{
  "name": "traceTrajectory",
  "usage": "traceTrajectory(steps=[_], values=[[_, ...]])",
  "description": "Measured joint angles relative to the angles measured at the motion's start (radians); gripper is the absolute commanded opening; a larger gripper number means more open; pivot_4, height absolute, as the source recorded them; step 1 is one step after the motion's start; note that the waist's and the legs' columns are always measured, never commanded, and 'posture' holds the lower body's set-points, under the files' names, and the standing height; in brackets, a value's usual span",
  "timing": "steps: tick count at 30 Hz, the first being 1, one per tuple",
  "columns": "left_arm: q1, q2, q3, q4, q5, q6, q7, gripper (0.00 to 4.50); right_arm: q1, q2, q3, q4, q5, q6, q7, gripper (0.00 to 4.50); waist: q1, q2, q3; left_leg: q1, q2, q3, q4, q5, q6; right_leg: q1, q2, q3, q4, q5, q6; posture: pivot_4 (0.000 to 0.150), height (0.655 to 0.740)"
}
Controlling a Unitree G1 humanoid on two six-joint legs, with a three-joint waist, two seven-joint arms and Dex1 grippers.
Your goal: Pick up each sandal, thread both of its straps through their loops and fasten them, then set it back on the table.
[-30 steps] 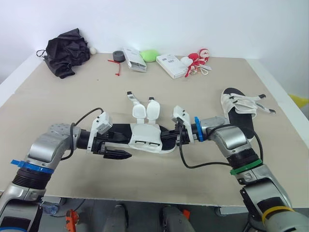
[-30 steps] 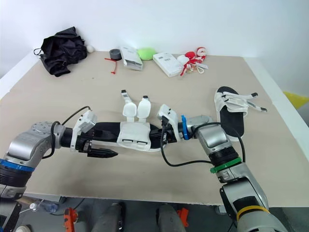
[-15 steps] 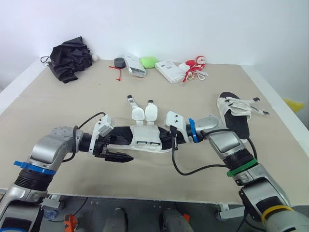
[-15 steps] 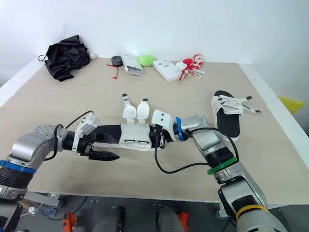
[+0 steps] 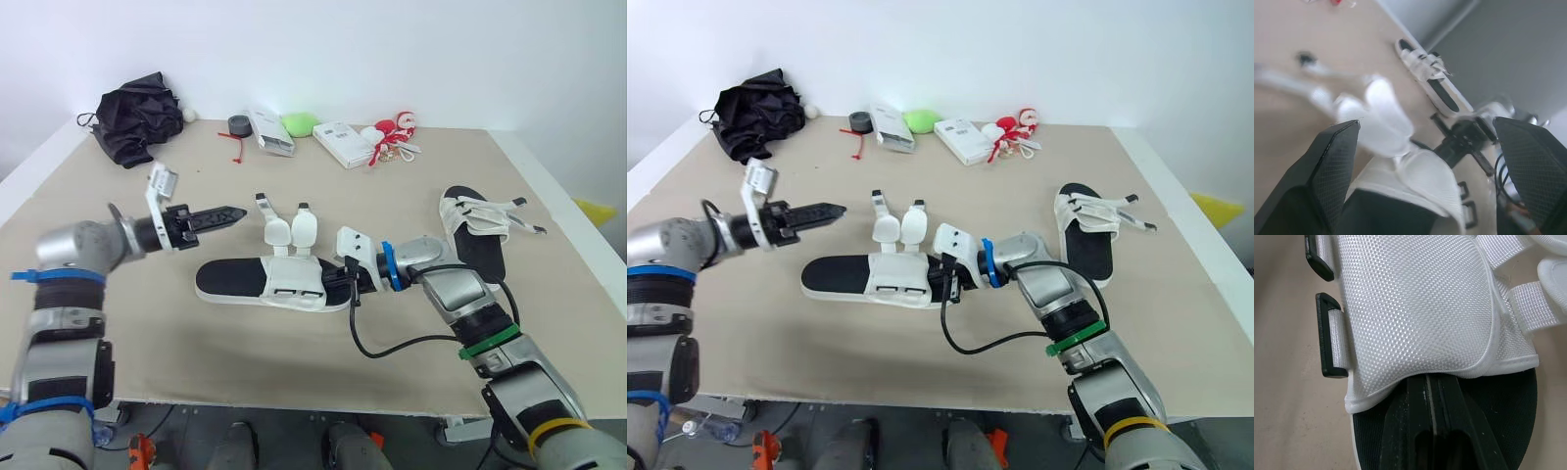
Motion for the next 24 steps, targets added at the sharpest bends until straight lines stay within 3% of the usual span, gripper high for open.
traceTrajectory(steps=[4, 12, 24], values=[[-0.064, -0.08, 0.002, 0.136, 0.031, -0.003, 0.059, 4.5, 0.044, 0.01, -0.042, -0.031, 0.015, -0.001, -0.014, 0.1, 0.0, -0.001, 0.0, -0.003, 0.0, -0.001, 0.0, 0.0, 0.0, -0.002, 0.001, 0.0, 0.0, 0.0, 0.001, 0.15, 0.738], [-0.162, -0.147, 0.072, 0.343, 0.063, -0.063, 0.154, 4.5, 0.158, 0.029, -0.14, -0.104, 0.121, 0.02, -0.018, 0.1, 0.0, -0.001, 0.001, -0.017, -0.001, -0.003, 0.0, -0.003, -0.005, -0.014, 0.001, 0.0, 0.0, -0.003, 0.004, 0.15, 0.738], [-0.239, -0.184, 0.17, 0.517, 0.093, -0.128, 0.263, 4.5, 0.14, 0.027, -0.125, -0.074, 0.111, -0.025, 0.009, 0.1, -0.004, 0.0, 0.001, -0.018, -0.001, -0.002, 0.0, -0.005, -0.007, -0.015, 0.001, 0.0, 0.0, -0.004, 0.005, 0.15, 0.738]])
